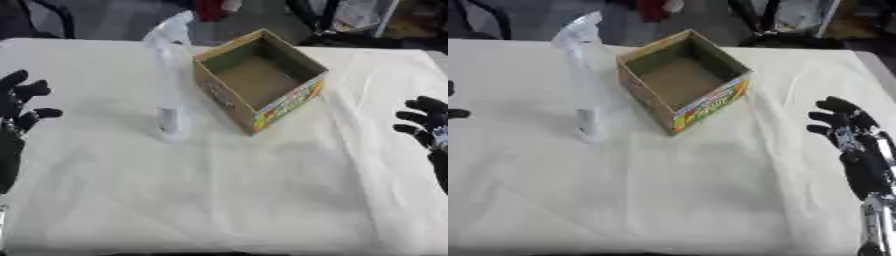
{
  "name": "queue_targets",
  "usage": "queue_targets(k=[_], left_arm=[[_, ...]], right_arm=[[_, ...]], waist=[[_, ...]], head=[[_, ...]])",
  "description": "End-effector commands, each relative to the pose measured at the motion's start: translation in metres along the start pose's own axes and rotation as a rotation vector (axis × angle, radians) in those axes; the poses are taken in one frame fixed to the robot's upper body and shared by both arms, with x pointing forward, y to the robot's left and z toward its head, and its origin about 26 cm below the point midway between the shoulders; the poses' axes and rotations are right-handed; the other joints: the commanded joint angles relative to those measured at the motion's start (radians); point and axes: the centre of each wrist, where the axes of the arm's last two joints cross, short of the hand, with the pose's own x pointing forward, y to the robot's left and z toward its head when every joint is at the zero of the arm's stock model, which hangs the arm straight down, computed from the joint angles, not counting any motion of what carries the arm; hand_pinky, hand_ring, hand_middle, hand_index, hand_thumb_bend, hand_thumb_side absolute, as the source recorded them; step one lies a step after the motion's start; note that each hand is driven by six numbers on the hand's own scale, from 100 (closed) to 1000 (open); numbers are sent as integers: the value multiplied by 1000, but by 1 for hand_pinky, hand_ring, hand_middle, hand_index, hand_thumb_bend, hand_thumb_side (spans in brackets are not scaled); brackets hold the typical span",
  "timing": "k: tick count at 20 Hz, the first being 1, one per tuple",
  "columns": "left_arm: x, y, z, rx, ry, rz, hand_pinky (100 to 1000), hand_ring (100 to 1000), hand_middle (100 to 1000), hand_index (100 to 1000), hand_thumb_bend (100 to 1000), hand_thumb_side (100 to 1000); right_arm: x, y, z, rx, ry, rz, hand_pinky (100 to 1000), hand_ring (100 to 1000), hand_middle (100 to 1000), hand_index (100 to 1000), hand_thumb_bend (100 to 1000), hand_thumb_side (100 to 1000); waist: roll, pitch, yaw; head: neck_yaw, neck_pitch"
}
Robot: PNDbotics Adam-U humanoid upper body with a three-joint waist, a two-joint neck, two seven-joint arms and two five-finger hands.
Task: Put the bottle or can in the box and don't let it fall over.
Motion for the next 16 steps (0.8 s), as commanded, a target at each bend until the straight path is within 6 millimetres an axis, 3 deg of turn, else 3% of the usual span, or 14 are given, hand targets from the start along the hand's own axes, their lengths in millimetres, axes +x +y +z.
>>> queue_targets(k=[1,9,16], left_arm=[[8,5,-12,-88,-12,-76,699,964,717,950,100,708],[-6,11,-42,-197,40,-205,728,1000,768,982,100,781],[-22,3,-69,-294,46,-322,752,1000,803,998,105,872]], right_arm=[[8,-3,-4,13,-23,22,751,794,788,836,100,470],[7,-2,-3,17,-19,20,751,794,788,836,100,470],[6,-1,-3,24,-15,15,751,794,788,836,100,470]], waist=[[3,-12,-3],[4,-14,-13],[5,-15,-23]], head=[[2,3],[8,-5],[12,-13]])
